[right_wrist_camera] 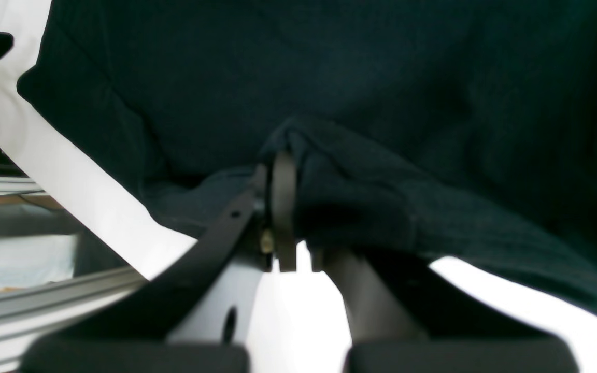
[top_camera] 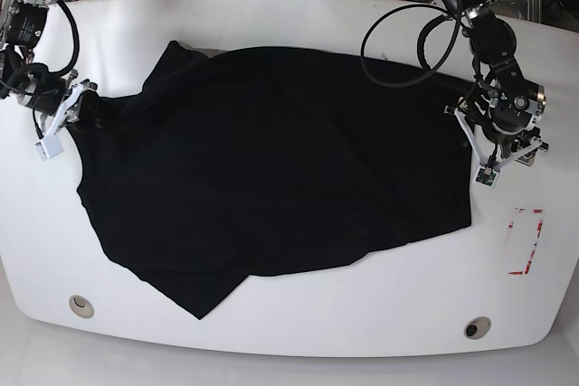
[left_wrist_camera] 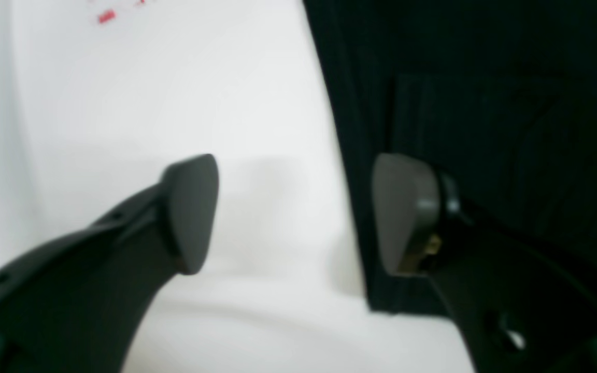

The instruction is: Layout the t-shirt on the table in an organized manner, then fold the t-shirt properly

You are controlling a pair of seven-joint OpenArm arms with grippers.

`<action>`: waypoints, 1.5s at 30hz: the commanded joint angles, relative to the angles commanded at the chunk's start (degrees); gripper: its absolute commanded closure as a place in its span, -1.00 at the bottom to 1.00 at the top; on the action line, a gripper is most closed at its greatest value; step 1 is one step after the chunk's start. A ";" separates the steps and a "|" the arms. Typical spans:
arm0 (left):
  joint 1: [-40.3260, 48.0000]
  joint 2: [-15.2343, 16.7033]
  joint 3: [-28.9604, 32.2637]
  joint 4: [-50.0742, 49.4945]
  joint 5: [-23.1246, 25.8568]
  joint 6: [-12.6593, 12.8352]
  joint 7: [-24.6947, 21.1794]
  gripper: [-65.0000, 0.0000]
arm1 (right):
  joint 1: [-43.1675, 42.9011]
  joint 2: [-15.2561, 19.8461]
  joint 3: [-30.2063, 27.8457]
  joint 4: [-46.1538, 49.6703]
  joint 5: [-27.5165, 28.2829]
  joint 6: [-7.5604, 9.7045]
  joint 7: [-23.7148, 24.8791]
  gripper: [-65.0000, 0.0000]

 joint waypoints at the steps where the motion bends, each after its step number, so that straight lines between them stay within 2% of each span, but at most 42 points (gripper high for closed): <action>1: -0.18 0.00 0.00 -0.53 -0.26 0.00 0.00 -0.43 | 0.00 0.00 0.00 0.00 0.00 0.00 0.00 1.00; 9: -1.49 -0.09 0.00 -5.63 -5.98 0.00 0.00 -0.43 | 0.00 -0.09 0.00 0.00 0.00 0.00 0.00 1.00; 24: -3.87 -0.09 0.18 -12.13 -6.51 0.00 -0.18 -0.40 | -0.09 -1.23 0.00 0.00 0.00 0.00 0.00 1.00; 28: -3.78 -0.09 0.18 -11.96 -6.51 0.00 -0.18 -0.16 | -0.09 -1.23 0.00 0.00 0.00 0.00 0.00 1.00; 32: -3.78 -0.09 0.18 -11.96 -6.51 0.00 -0.18 0.24 | 0.00 -1.23 0.00 0.00 0.00 0.00 0.00 1.00; 34: -3.78 -0.09 0.18 -11.87 -6.51 0.00 -0.18 0.37 | 0.00 -1.23 0.00 0.00 0.00 0.00 0.00 1.00; 45: -3.43 -0.09 0.18 -11.96 -6.51 0.00 0.00 0.73 | 0.00 -1.23 0.00 0.00 0.00 0.00 0.00 1.00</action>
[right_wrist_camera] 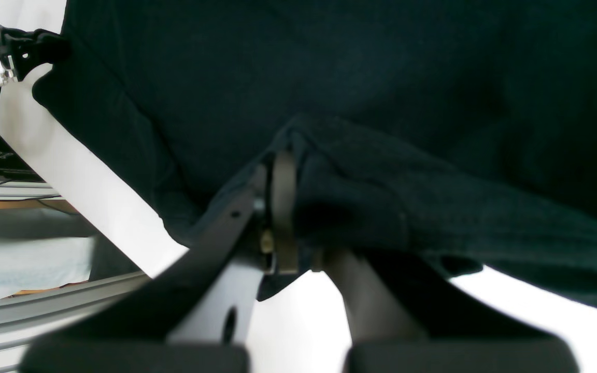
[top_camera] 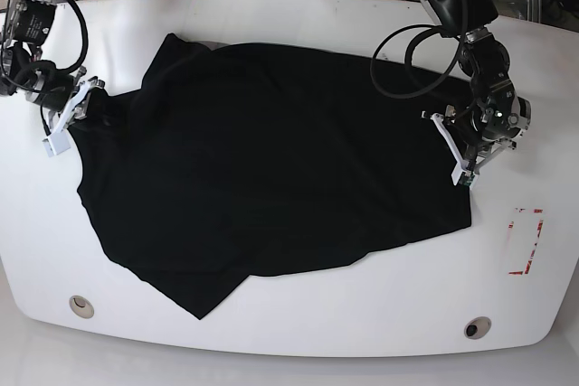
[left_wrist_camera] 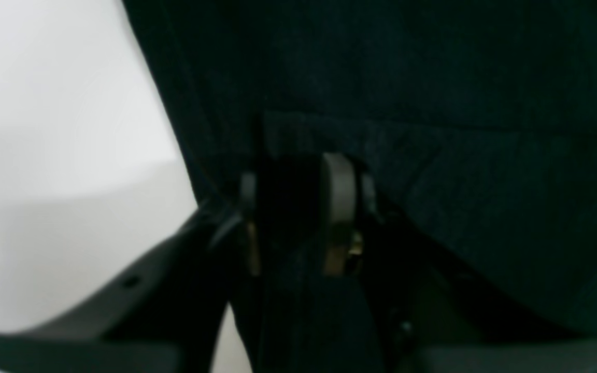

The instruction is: Layout the t-shirt on the table in an organized manner, then fold the t-shirt properly

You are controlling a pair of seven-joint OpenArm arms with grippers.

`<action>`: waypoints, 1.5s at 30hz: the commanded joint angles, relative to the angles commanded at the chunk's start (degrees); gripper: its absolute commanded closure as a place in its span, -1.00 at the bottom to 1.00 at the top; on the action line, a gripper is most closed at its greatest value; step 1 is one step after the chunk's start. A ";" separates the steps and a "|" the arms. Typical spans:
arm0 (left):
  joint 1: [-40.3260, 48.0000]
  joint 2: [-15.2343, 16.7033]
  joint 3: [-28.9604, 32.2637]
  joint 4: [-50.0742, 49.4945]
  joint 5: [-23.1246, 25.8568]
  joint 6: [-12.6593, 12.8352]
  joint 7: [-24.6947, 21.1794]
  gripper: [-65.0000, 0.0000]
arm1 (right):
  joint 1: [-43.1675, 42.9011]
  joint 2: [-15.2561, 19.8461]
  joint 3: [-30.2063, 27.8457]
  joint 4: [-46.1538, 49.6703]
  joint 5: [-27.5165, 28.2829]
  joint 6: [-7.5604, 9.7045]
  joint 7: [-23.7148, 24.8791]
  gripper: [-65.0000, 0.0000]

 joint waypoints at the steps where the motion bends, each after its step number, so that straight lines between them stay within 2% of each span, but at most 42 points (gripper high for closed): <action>1: 0.00 0.00 0.00 0.00 0.00 0.00 0.00 0.78 | 0.00 0.00 0.00 0.00 0.00 0.00 0.00 1.00; 6: 0.00 0.00 0.00 0.00 0.00 0.00 0.00 0.95 | 0.00 0.00 0.00 0.00 0.00 0.00 0.00 1.00; 11: -0.18 0.00 0.00 0.00 0.00 0.00 0.00 0.93 | 0.00 0.00 0.00 0.00 0.09 0.00 0.00 1.00; 14: -0.26 0.00 0.00 0.00 0.00 0.00 0.09 0.76 | -0.09 0.00 0.00 0.00 0.09 0.00 0.00 1.00; 19: -0.35 0.00 -0.09 0.00 0.00 0.00 0.09 0.30 | -0.09 0.00 0.00 0.00 0.18 0.00 0.00 1.00; 21: -0.35 0.00 -0.09 0.00 0.00 0.00 0.09 0.18 | -0.09 0.00 0.00 0.00 0.18 0.00 0.00 1.00; 26: -0.44 0.18 -0.09 0.00 0.00 0.00 0.09 0.03 | -0.09 0.00 0.00 0.00 0.18 0.00 0.00 1.00; 29: -0.44 0.26 -0.09 -0.09 0.00 0.00 0.09 0.01 | -0.09 0.00 0.00 0.00 0.26 0.00 0.00 1.00; 36: -0.44 0.35 -0.09 -0.09 0.00 0.00 0.09 0.03 | -0.09 0.00 0.00 0.00 0.35 0.00 0.00 1.00; 38: -0.44 0.35 -0.09 -0.09 0.00 0.00 0.09 0.08 | -0.09 -0.09 0.00 0.00 0.35 0.00 0.00 1.00; 45: -0.44 0.35 -0.09 -0.09 0.09 0.00 0.09 0.79 | -0.09 -1.05 0.26 0.00 0.35 0.00 0.00 1.00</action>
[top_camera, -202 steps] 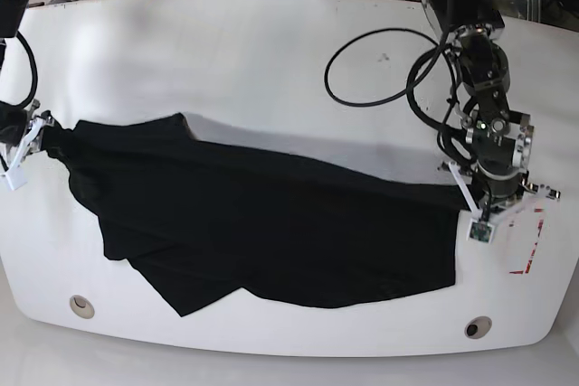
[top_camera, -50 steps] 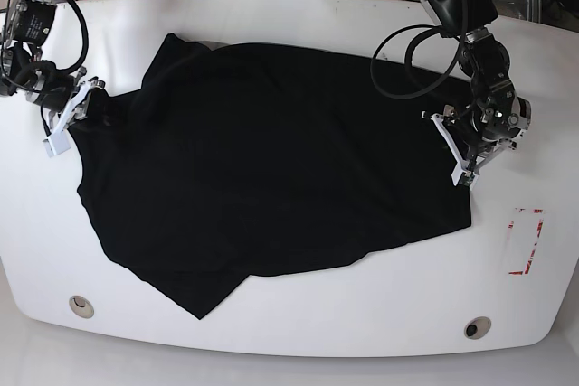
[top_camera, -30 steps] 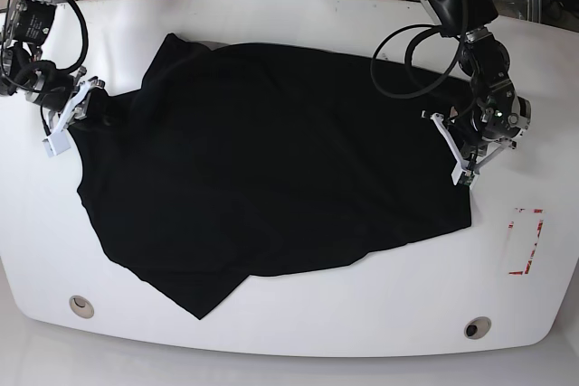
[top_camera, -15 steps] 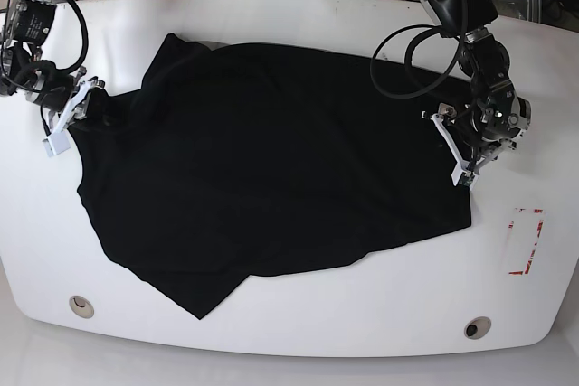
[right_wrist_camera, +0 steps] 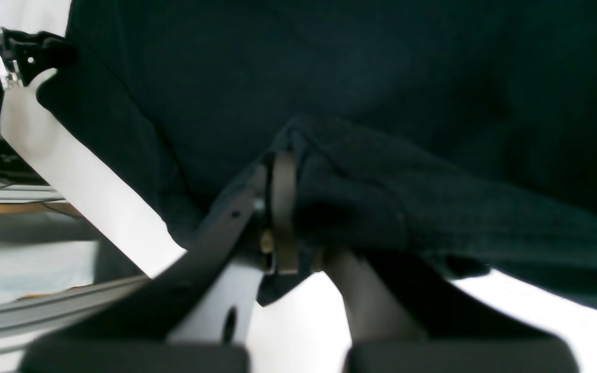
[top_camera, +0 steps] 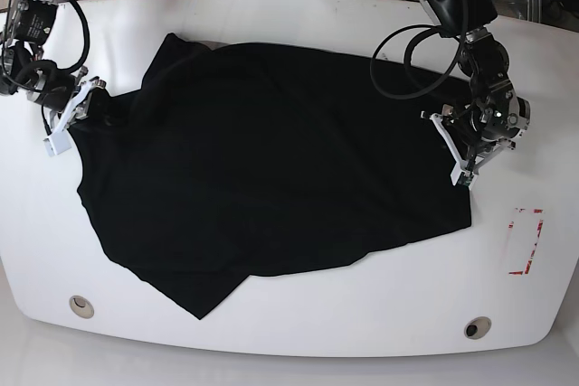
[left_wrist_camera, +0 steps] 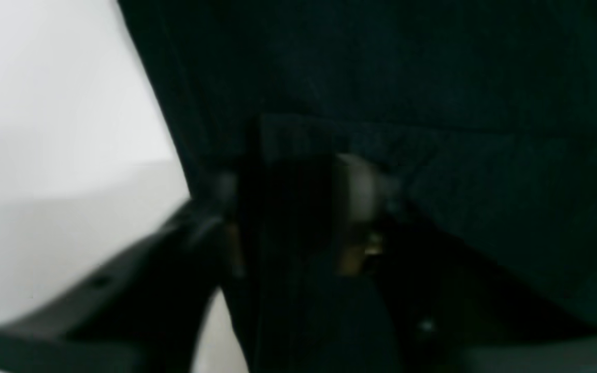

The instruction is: Layout the t-shirt on the table in an organized manner, then fold the t-shirt properly

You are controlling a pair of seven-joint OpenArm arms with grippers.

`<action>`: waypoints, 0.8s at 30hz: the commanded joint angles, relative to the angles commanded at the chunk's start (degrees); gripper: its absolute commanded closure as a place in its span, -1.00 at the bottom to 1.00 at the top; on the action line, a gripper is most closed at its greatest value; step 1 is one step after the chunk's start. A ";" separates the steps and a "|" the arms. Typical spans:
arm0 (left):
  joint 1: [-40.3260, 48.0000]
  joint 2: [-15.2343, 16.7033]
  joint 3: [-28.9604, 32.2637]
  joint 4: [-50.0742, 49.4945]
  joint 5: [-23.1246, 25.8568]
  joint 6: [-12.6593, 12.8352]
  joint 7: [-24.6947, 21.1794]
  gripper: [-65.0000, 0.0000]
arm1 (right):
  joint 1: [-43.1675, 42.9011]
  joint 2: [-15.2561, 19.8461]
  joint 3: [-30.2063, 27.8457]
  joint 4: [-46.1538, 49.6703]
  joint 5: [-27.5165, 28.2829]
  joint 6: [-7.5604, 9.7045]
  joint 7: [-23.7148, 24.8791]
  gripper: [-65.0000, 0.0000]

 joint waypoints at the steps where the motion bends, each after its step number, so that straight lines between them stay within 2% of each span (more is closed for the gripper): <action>1: 0.00 0.00 0.00 0.00 0.00 0.00 0.00 0.87 | 0.00 -0.09 0.00 0.00 0.00 0.00 0.00 1.00; 3: 0.00 0.00 0.00 0.00 0.00 0.00 0.00 1.00 | 0.00 -0.09 0.00 0.00 0.00 0.00 0.00 1.00; 13: 0.44 0.00 0.00 3.52 0.00 0.00 0.09 0.98 | 0.00 -0.18 0.09 0.00 0.09 0.00 0.00 1.00; 17: 0.44 -0.26 -0.18 9.05 -0.18 0.00 3.43 0.98 | 0.00 -0.18 0.18 0.00 0.26 0.00 0.00 1.00; 24: 1.32 -0.44 -0.26 14.77 -0.09 0.00 6.59 0.98 | -0.44 -0.09 0.18 0.00 0.26 0.00 0.00 1.00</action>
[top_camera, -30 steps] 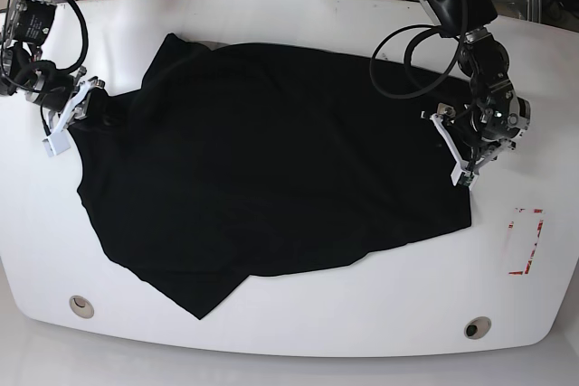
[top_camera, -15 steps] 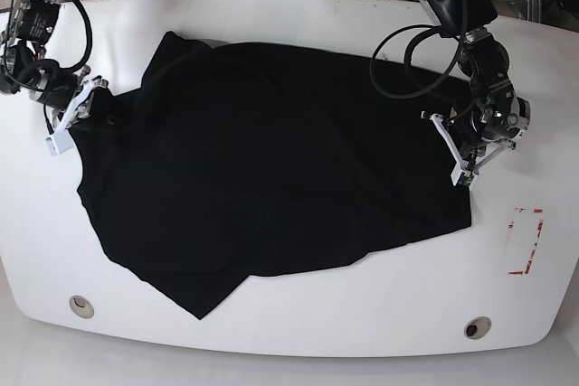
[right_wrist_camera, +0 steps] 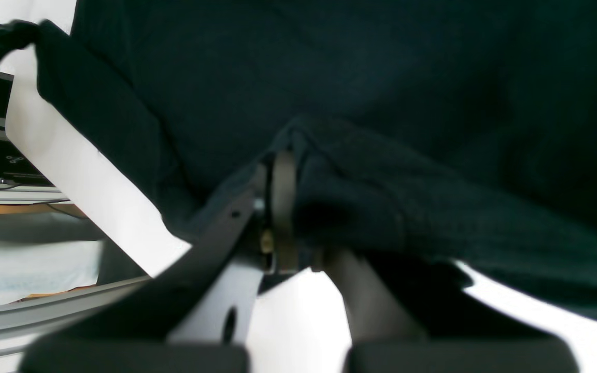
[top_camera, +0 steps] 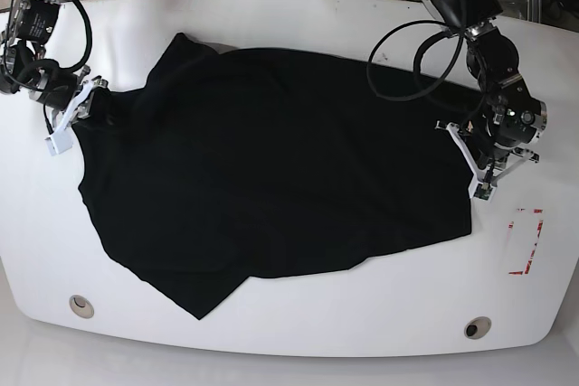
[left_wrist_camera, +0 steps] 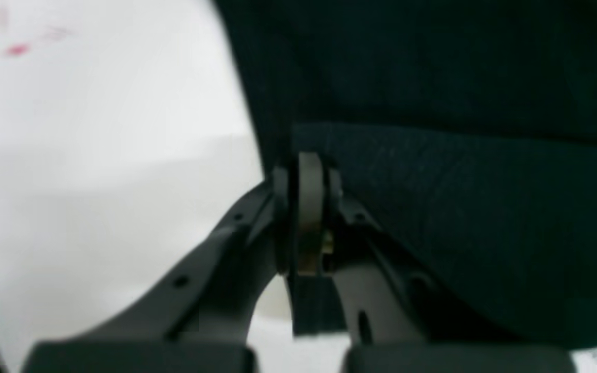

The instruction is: Layout the t-shirt on the table in an organized manner, then fold the t-shirt properly

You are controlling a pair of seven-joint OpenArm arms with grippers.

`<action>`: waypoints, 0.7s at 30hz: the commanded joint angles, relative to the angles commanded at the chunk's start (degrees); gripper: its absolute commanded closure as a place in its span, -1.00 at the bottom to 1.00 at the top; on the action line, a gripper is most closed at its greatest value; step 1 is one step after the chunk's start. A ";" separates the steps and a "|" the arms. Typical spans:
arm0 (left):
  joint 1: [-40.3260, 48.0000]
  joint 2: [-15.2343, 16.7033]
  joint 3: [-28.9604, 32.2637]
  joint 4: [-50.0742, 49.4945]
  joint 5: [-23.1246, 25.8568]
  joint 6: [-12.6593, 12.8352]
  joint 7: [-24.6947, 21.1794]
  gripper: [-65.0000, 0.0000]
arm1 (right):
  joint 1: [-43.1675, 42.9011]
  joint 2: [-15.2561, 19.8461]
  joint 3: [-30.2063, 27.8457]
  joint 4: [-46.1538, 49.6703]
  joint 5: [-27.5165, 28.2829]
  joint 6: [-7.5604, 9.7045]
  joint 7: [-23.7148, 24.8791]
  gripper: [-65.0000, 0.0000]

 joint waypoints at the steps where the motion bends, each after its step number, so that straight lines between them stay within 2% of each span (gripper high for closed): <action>1: 0.18 -0.18 0.00 0.70 0.00 0.00 0.97 0.98 | -0.18 0.00 0.00 0.00 0.00 0.00 0.00 1.00; 7: 0.35 -1.05 -0.44 4.40 0.00 0.00 3.16 0.98 | -0.26 0.00 0.00 0.00 0.00 0.00 0.00 1.00; 12: -0.18 -0.97 -5.10 5.71 0.00 0.00 3.43 0.98 | 0.00 0.09 0.09 0.09 0.00 0.00 0.00 1.00; 21: -1.76 -1.05 -7.03 5.63 0.00 0.00 3.43 0.98 | 1.58 0.09 2.90 0.09 -0.44 0.00 0.00 1.00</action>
